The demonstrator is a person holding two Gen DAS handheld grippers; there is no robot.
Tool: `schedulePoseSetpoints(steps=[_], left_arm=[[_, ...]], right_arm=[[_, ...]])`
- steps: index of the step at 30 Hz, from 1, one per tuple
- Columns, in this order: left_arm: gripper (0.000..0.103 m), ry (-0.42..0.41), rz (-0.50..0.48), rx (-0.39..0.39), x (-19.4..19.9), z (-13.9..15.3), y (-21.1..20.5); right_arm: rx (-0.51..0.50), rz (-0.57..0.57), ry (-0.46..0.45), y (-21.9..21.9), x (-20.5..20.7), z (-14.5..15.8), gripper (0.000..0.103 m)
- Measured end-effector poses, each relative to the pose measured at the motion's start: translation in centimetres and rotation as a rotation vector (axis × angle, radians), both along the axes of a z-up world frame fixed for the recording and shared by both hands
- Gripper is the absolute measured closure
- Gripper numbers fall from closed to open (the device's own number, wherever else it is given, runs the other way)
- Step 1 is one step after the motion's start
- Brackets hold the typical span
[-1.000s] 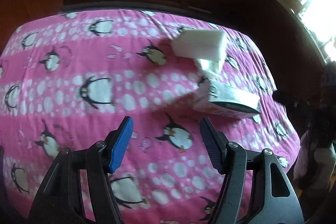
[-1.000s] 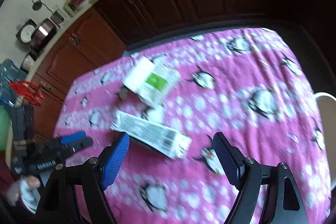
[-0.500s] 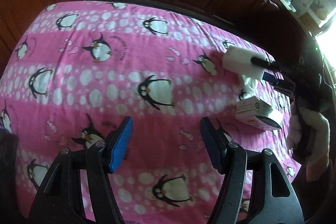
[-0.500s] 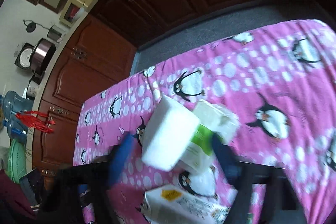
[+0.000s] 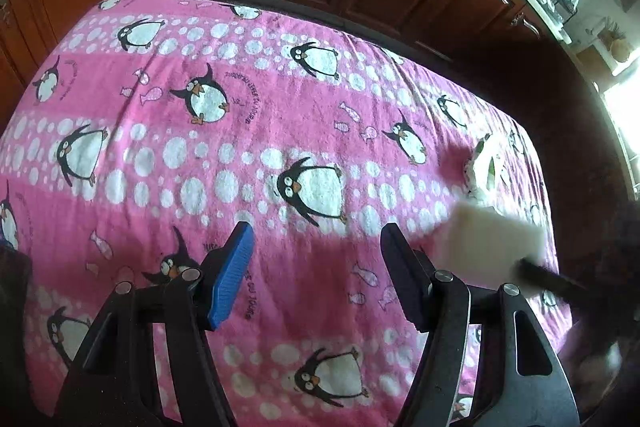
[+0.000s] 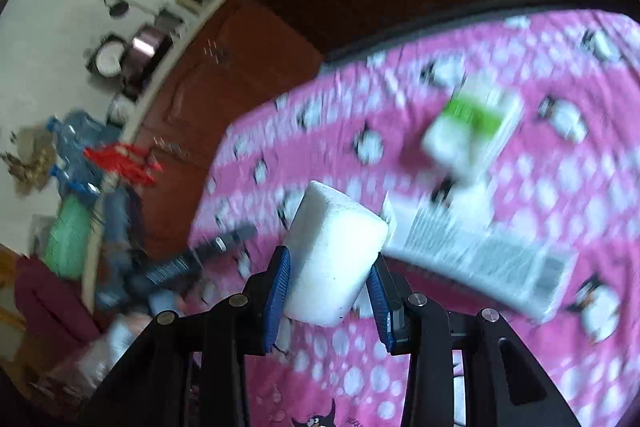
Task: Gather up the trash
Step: 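Grasp the white sponge with the right gripper while the left approaches the white carton, then grasp the white sponge with the left gripper while the right grasps the white milk carton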
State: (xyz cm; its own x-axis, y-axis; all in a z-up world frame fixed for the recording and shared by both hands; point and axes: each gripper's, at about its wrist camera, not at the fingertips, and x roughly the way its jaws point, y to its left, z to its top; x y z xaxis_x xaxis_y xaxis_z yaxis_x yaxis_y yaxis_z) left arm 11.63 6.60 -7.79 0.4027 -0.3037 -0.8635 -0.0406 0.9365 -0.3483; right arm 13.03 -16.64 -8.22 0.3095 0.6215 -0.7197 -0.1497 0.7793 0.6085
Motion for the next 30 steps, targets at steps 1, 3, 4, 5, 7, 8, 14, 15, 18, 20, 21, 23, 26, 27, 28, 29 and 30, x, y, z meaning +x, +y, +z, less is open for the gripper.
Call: schedulePoseSetpoints(steps=[1,3,4,5,7,8,14,15,18,20,21,23,26,27,28,29,30], left_arm=[[0.038,0.005,-0.004,-0.002,-0.2,0.1,-0.1],[0.038,0.008,-0.020,0.006,-0.8,0.2,-0.4],[0.038,0.007,-0.027,0.012,-1.1,0.2,-0.6],[0.038,0.009,-0.038,0.017,-1.4,0.2,-0.8],[0.038,0.017,-0.050,0.013,-1.9,0.0,-1.0],[0.038,0.021,-0.053,0.008,-2.1,-0.1,-1.2],[0.038,0.072,-0.083,-0.082,-3.3,-0.9,-3.2],[0.038,0.078,-0.086,-0.096,-3.5,-0.9,-3.5],[0.038,0.087,-0.085,-0.146,-3.9,-0.8,-5.2],[0.038,0.084,-0.068,-0.140,-4.0,-0.7,-6.1],[0.038,0.084,-0.060,-0.137,-4.0,-0.8,-6.3],[0.038,0.094,-0.021,-0.148,-4.0,-1.1,-6.7],[0.038,0.131,0.033,-0.172,-3.8,-2.0,-7.0],[0.038,0.134,0.051,-0.174,-3.8,-2.2,-7.1],[0.038,0.133,0.063,-0.173,-3.9,-2.2,-7.1],[0.038,0.132,0.077,-0.175,-3.9,-2.3,-7.2],[0.038,0.131,0.084,-0.178,-3.9,-2.3,-7.2]], right_arm=[[0.002,0.002,0.032,0.9,-0.2,-1.0,0.066],[-0.005,0.040,0.115,2.1,-0.4,-2.7,0.054],[-0.016,0.070,0.146,2.6,-0.6,-3.3,0.047],[-0.043,0.109,0.157,3.0,-1.1,-3.5,0.046],[-0.095,0.146,0.129,2.8,-2.2,-2.8,0.045],[-0.110,0.156,0.121,2.2,-2.5,-2.7,0.044],[-0.221,0.109,-0.007,-2.8,-3.0,0.5,0.033],[-0.261,0.093,-0.038,-3.7,-2.7,1.1,0.033],[-0.344,0.077,-0.104,-5.3,-1.9,2.4,0.032],[-0.374,0.094,-0.144,-5.3,-1.1,2.8,0.027],[-0.401,0.109,-0.162,-5.3,-0.6,2.9,0.026],[-0.451,0.137,-0.191,-5.0,0.2,2.8,0.024],[-0.527,0.240,-0.212,-3.2,1.9,1.6,0.024],[-0.552,0.271,-0.211,-2.6,2.2,1.1,0.024],[-0.584,0.315,-0.208,-1.9,2.6,0.2,0.024],[-0.593,0.338,-0.204,-1.8,2.6,-0.3,0.024],[-0.597,0.370,-0.194,-1.3,2.7,-1.1,0.026]])
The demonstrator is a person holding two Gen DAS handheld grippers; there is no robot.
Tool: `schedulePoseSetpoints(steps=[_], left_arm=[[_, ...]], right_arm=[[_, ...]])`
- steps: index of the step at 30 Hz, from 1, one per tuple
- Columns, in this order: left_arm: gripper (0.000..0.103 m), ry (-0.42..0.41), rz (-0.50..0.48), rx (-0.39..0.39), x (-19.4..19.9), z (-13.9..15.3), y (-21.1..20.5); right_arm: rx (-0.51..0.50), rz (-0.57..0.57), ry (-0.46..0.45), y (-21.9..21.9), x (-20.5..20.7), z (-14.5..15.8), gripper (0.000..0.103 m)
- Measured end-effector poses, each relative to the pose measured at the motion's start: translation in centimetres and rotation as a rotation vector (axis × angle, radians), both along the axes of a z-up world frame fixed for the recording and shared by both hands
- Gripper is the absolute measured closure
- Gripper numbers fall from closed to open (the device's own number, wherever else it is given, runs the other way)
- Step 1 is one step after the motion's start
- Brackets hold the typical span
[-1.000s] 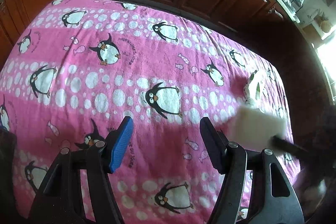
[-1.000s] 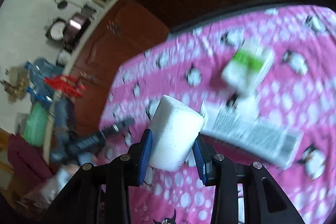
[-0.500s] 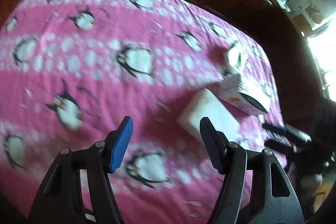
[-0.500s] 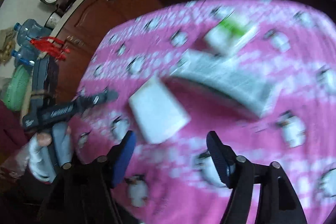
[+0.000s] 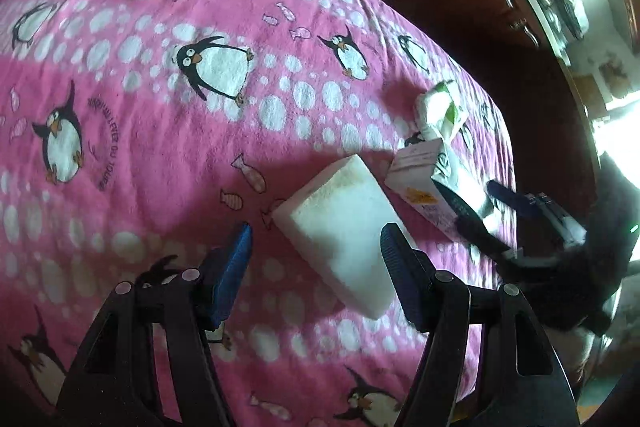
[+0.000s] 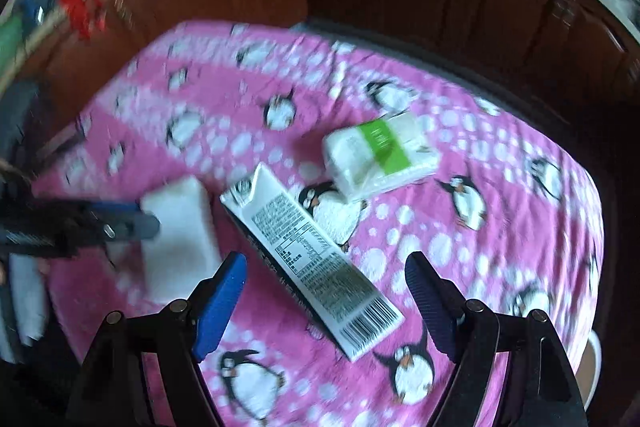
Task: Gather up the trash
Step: 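Grasp the white sponge with the left gripper while the right grasps the white milk carton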
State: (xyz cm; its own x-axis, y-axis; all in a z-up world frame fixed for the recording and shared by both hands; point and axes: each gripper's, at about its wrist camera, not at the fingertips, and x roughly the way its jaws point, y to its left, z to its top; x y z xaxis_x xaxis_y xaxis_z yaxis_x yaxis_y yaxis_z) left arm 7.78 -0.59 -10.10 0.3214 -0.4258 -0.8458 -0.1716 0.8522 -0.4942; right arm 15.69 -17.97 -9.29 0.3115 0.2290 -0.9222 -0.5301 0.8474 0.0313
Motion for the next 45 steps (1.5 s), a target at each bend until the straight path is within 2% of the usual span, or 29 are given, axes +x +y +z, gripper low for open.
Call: schedulePoseSetpoints(steps=[1,2,5,7,10,12,19,21,23,24,30,33,37,38,40,43,45], left_arm=[[0.038,-0.004,0.008,0.003,0.1,0.0,-0.2],[0.038,-0.006,0.013,0.017,0.3,0.0,-0.4],[0.038,0.004,0.021,0.034,0.6,-0.3,-1.0],[0.038,-0.003,0.024,0.061,0.8,-0.3,-1.4],[0.038,-0.033,0.036,0.102,0.9,0.0,-2.1],[0.035,-0.040,0.049,0.137,1.2,-0.2,-2.9],[0.033,-0.025,0.081,0.165,2.6,-0.9,-4.8],[0.033,-0.013,0.080,0.156,3.0,-1.1,-5.0],[0.030,-0.009,0.086,0.151,3.3,-1.2,-5.1],[0.029,-0.006,0.089,0.150,3.4,-1.2,-5.1],[0.028,-0.002,0.030,0.203,4.0,-1.2,-6.4],[0.028,0.005,-0.001,0.174,3.6,-1.2,-6.2],[0.028,0.020,-0.028,0.153,3.0,-1.1,-6.0],[0.028,0.017,-0.039,0.161,3.0,-1.2,-6.2],[0.028,0.001,-0.062,0.175,2.8,-1.1,-6.5],[0.042,-0.035,-0.109,0.170,2.8,-1.1,-7.1],[0.054,-0.043,-0.131,0.131,2.9,-0.9,-6.7]], right_arm=[[-0.007,0.018,0.010,0.4,0.0,-0.6,0.039],[-0.009,0.023,0.006,0.4,-0.1,-0.8,0.046],[0.031,-0.047,0.012,-0.9,-0.7,-0.3,0.054],[0.087,-0.142,0.032,-3.2,-1.4,0.3,0.055],[0.087,-0.245,0.048,-5.8,-2.7,0.3,0.055],[0.093,-0.271,0.059,-6.6,-3.6,0.1,0.055],[0.120,-0.311,0.057,-7.4,-4.6,0.1,0.055],[0.129,-0.314,0.064,-7.5,-4.6,-0.1,0.051],[0.139,-0.331,0.078,-7.7,-4.5,-0.5,0.042],[0.141,-0.335,0.081,-7.9,-4.5,-0.6,0.042],[0.179,-0.366,0.080,-8.1,-4.5,-0.5,0.041],[0.190,-0.375,0.056,-7.8,-4.3,0.2,0.039],[0.151,-0.379,0.039,-7.1,-4.3,-0.2,0.038],[0.155,-0.382,0.047,-7.0,-4.1,-0.4,0.041],[0.172,-0.382,0.065,-7.3,-4.1,-0.7,0.054],[0.198,-0.370,0.063,-8.2,-4.5,-0.3,0.056],[0.225,-0.378,0.039,-9.4,-5.2,0.8,0.057]])
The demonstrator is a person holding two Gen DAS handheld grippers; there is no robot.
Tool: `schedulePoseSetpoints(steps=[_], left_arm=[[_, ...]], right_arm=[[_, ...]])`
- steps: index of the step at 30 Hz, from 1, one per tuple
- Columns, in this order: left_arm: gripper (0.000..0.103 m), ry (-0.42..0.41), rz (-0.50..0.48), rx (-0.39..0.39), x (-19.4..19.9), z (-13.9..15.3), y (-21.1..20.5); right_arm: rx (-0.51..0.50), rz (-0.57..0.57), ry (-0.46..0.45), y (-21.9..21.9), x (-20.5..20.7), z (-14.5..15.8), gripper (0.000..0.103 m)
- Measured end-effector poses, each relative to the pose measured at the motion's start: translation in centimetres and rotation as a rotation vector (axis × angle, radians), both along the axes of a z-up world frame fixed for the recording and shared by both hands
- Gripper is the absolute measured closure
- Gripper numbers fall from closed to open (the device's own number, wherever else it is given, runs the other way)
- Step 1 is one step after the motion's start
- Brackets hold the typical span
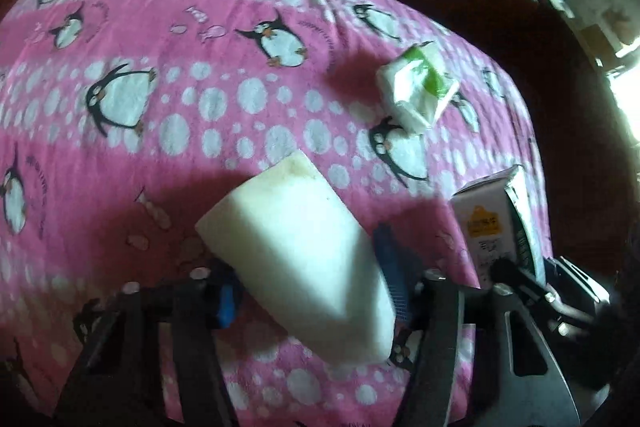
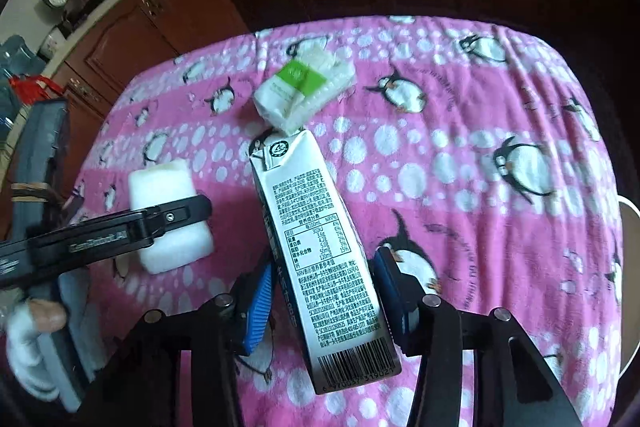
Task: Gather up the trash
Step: 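Lift the sponge and carton and carry both over the white bucket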
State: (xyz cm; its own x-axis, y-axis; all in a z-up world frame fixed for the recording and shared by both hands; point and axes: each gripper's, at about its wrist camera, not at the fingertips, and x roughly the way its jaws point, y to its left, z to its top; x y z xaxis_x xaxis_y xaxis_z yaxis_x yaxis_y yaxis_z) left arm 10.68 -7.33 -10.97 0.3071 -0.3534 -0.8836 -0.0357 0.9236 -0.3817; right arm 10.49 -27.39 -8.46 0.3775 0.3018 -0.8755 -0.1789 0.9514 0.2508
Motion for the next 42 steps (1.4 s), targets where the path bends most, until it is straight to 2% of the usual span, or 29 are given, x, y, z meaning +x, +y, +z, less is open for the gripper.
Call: schedulePoseSetpoints(steps=[3,5,9,18,23,30,42], left_arm=[[0.065,-0.036,-0.033,-0.014,-0.3,1.2,0.4],[0.067,-0.072,-0.057,0.000,-0.7,2.4,0.6],[0.068,-0.136,-0.114,0.006,-1.7,4.6,0.2],[0.069,-0.185,-0.198,-0.024,-3.6,7.3,-1.4],[0.069,-0.228,-0.268,-0.039,-4.0,9.4,-4.3],[0.069,-0.249,-0.317,-0.040,-4.0,10.8,-7.1],[0.069,-0.267,-0.478,-0.068,-3.6,11.8,-16.7]], right_arm=[[0.052,-0.038,-0.026,-2.2,-1.1,1.6,0.058],[0.079,-0.066,-0.036,-3.5,-1.8,2.4,0.058],[0.110,-0.123,-0.064,-5.3,-3.9,3.6,0.059],[0.152,-0.194,-0.097,-8.4,-6.8,4.8,0.060],[0.161,-0.231,-0.128,-10.0,-7.6,5.7,0.061],[0.165,-0.288,-0.178,-12.5,-9.1,7.5,0.061],[0.135,-0.425,-0.203,-18.8,-11.4,8.6,0.061]])
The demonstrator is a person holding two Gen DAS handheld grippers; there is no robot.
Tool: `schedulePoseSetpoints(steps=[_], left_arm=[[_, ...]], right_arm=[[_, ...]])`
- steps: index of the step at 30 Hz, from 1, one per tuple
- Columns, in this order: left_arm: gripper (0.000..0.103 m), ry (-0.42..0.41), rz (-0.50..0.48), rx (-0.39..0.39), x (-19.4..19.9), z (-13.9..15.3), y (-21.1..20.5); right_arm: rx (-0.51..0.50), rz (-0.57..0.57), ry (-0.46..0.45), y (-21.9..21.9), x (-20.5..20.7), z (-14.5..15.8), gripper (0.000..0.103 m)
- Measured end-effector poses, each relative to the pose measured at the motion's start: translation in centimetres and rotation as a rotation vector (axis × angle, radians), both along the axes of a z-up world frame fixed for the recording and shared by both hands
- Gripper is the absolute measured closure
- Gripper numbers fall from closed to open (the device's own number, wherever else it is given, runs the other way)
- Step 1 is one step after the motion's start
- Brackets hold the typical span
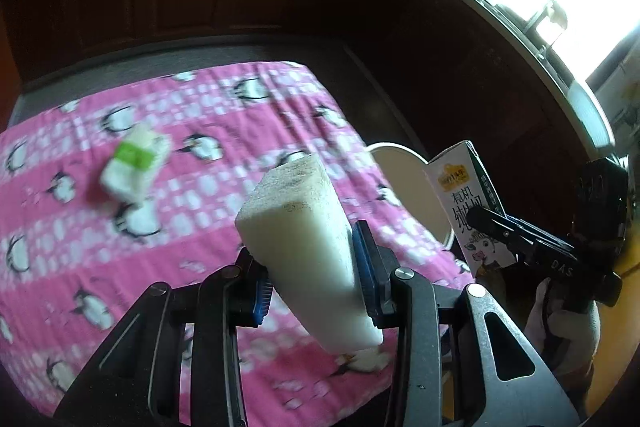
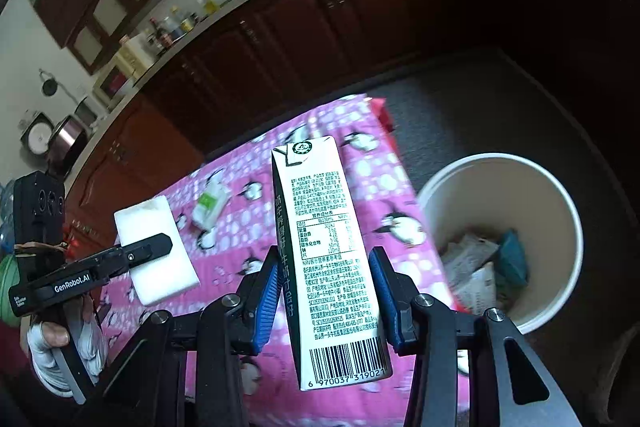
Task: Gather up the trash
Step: 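Lift the sponge and carton and carry both over the white bucket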
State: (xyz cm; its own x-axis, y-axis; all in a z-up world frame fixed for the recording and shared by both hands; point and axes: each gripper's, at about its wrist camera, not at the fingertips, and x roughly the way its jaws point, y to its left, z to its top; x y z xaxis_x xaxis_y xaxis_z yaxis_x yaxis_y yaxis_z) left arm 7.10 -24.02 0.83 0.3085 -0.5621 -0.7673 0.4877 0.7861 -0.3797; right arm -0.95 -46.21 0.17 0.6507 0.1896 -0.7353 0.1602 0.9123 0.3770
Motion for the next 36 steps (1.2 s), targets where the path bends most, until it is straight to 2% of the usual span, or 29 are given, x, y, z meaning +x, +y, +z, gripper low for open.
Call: schedulePoseSetpoints(steps=[8,20,23,26,32,34,36], left_arm=[[0.069,-0.006,-0.105,0.018,1.2,-0.6,-7.0],[0.069,0.044,-0.182,0.040,2.8,-3.5,-16.2],[0.069,0.051,-0.190,0.053,3.2,-4.5,-17.8],[0.069,0.054,-0.194,0.067,3.4,-5.2,-18.8],[0.068,0.061,-0.201,0.085,3.9,-6.2,-19.7],[0.068,0.086,-0.199,0.074,4.0,-6.4,-20.1],[0.067,0.096,-0.197,0.064,4.3,-7.0,-20.6]], right_arm=[[-0.037,-0.134,0.021,-4.6,-1.2,-0.1,0.061],[-0.054,-0.261,0.114,-9.5,-0.5,-4.3,0.062],[-0.050,-0.276,0.143,-10.5,-0.6,-5.7,0.062],[-0.093,-0.286,0.171,-11.0,-0.4,-6.7,0.062],[-0.030,-0.319,0.168,-12.1,-1.5,-7.1,0.061],[-0.013,-0.319,0.178,-12.0,-1.6,-7.4,0.055],[-0.007,-0.317,0.182,-11.7,-1.8,-7.5,0.054]])
